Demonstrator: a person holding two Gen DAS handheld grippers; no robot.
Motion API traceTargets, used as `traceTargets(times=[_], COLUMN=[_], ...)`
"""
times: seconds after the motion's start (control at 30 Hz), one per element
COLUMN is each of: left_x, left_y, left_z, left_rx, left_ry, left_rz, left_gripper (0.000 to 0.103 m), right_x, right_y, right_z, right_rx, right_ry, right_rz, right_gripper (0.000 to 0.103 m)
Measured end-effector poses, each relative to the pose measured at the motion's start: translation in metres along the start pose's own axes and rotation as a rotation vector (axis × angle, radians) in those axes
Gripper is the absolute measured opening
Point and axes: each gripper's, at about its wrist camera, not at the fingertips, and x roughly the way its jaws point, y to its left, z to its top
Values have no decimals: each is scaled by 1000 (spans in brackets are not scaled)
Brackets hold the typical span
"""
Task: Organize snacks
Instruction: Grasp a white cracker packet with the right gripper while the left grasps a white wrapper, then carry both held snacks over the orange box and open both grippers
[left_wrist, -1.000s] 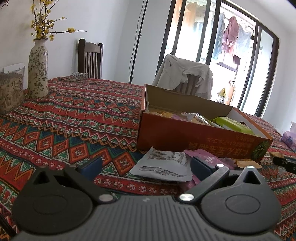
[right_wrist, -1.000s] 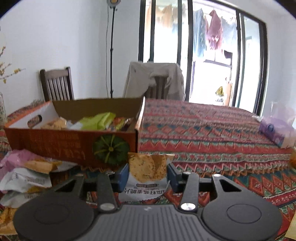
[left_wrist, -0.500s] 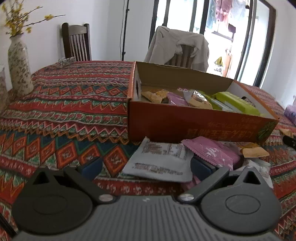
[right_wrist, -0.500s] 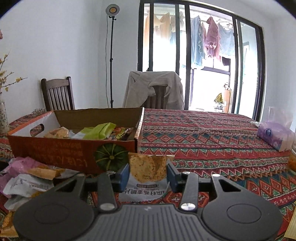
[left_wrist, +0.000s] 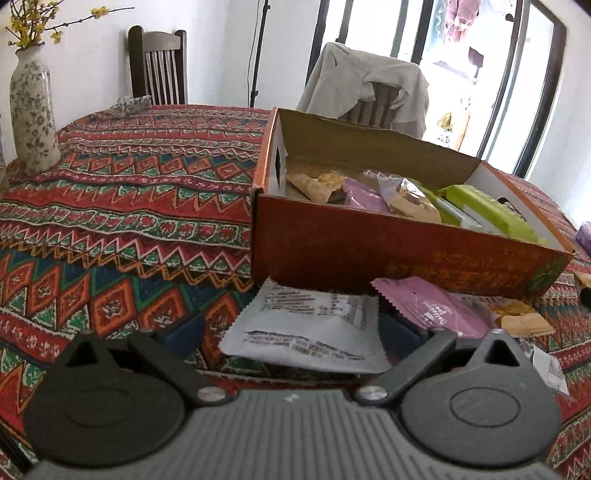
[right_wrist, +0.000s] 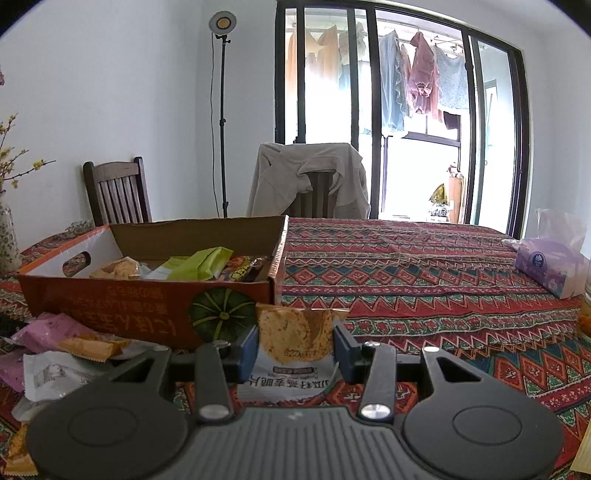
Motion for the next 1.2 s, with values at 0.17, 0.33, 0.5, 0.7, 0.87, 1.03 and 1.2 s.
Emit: traceTargets(times=[0.17,0.33,0.5,0.7,0.87,1.03,1.2], left_x=[-7,-22,-41,-59,-67,-76,-79], left_y=[0,-6,-19,-25,-30,-36,-46], left_z=[-4,-8,-16,-21,-15,-6,9], left_rx=[19,70,157,186,177,181,202], left_ry=[-25,-95,-200,-296,-343,-388,-434], left_rz=[19,79,148,191,189,176,168], left_gripper=[63,60,59,60,60,60,60], right_x=[0,0,0,-2,-9,-21,-24], right_y=[0,0,1,3,7,15,36], right_z=[0,0,0,0,0,9,30], right_rx=[2,2,3,-7,-22,-31,-65], right_ry=[1,-1,-7,-21,-53,-104,-152], right_rz=[-1,-1,-2,-5,-13,-1,32], right_gripper=[43,43,43,43,43,43,43])
